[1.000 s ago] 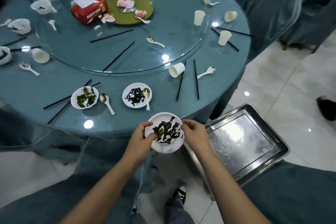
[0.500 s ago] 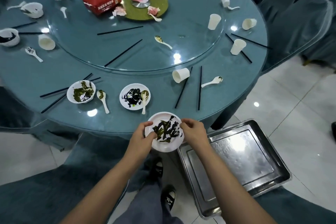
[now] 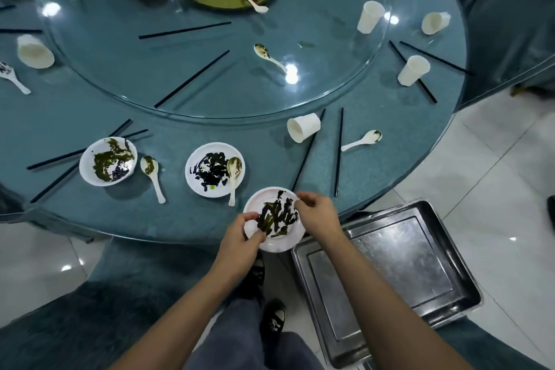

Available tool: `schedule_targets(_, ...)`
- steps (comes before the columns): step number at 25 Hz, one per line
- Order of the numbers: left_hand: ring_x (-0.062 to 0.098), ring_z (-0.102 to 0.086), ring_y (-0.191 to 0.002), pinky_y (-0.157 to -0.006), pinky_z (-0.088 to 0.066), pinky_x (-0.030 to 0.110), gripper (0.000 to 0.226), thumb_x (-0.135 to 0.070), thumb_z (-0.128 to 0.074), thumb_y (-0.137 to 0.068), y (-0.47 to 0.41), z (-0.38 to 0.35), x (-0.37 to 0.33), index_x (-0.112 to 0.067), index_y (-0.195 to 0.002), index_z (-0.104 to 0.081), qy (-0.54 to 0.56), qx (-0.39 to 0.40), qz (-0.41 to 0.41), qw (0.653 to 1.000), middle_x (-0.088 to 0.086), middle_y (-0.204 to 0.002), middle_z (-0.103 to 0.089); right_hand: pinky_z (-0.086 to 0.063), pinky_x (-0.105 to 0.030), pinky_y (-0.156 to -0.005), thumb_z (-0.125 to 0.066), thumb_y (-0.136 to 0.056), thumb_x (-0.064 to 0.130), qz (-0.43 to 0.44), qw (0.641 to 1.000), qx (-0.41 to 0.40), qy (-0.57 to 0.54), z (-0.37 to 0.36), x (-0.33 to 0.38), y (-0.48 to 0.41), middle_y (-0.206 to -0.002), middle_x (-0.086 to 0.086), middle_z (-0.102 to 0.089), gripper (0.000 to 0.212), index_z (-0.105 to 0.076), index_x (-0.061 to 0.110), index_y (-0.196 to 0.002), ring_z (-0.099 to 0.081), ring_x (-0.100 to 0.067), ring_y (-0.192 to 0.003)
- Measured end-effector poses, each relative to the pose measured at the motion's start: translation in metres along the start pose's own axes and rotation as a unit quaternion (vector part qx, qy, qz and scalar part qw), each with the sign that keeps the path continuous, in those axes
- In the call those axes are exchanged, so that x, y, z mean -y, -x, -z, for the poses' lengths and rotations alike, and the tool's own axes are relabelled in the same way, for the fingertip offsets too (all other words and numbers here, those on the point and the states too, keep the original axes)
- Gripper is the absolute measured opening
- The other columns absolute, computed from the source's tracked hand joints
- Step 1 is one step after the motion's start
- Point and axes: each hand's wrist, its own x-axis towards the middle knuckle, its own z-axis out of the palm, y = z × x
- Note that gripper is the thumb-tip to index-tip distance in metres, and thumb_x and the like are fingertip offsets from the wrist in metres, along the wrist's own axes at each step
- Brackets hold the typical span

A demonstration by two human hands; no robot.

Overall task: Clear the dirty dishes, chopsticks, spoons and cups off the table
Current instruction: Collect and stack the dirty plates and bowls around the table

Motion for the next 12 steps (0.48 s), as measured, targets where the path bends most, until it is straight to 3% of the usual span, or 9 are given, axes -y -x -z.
schedule_targets(2, 0.024, -0.068, -0.106, -0.095, -0.055, 0.051, 0.044, -0.041, -0.061, -0.067, -0.008, -0.005, 0.0, -0.044, -0.11, -0.061, -0.005, 0.006, 0.002, 1.0, -0.002, -0.116, -0.07, -0.049, -0.024, -0.086, -0.063, -0.093, 0.019, -0.003, 1.0, -0.007, 0.009, -0.002, 0.002, -0.006, -0.092, 0.008, -0.069, 0.023, -0.074, 0.02, -0.113, -0.067, -0.014, -0.097)
schedule_targets(6, 0.043, -0.061, -0.112, -0.097, -0.051, 0.054, 0.047, -0.044, -0.058, -0.068, -0.021, -0.013, -0.001, -0.047, -0.116, -0.058, -0.029, 0.006, 0.013, 0.999, 0.009, -0.119, -0.067, -0.046, -0.021, -0.085, -0.062, -0.092, 0.019, -0.003, 1.0, -0.013, 0.011, -0.003, 0.004, -0.017, -0.097, 0.007, -0.069, 0.03, -0.07, 0.018, -0.121, -0.066, -0.012, -0.098)
schedule_targets(9, 0.027, -0.064, -0.114, -0.102, -0.051, 0.052, 0.046, -0.049, -0.057, -0.067, -0.028, -0.015, -0.009, -0.054, -0.112, -0.056, -0.041, 0.01, 0.004, 0.999, 0.0, -0.123, -0.066, -0.045, -0.02, -0.085, -0.062, -0.092, 0.018, 0.015, 0.999, -0.032, 0.014, 0.002, 0.006, -0.024, -0.098, 0.007, -0.07, 0.029, -0.071, 0.017, -0.119, -0.066, -0.011, -0.099)
schedule_targets(12, 0.015, -0.063, -0.113, -0.102, -0.05, 0.041, 0.04, -0.037, -0.06, -0.076, -0.029, -0.016, -0.023, -0.044, -0.115, -0.055, -0.051, 0.013, -0.012, 0.999, -0.003, -0.123, -0.067, -0.043, -0.019, -0.085, -0.061, -0.093, 0.016, 0.024, 0.999, -0.032, 0.028, 0.008, 0.008, -0.028, -0.097, 0.006, -0.069, 0.029, -0.071, 0.016, -0.12, -0.065, -0.012, -0.097)
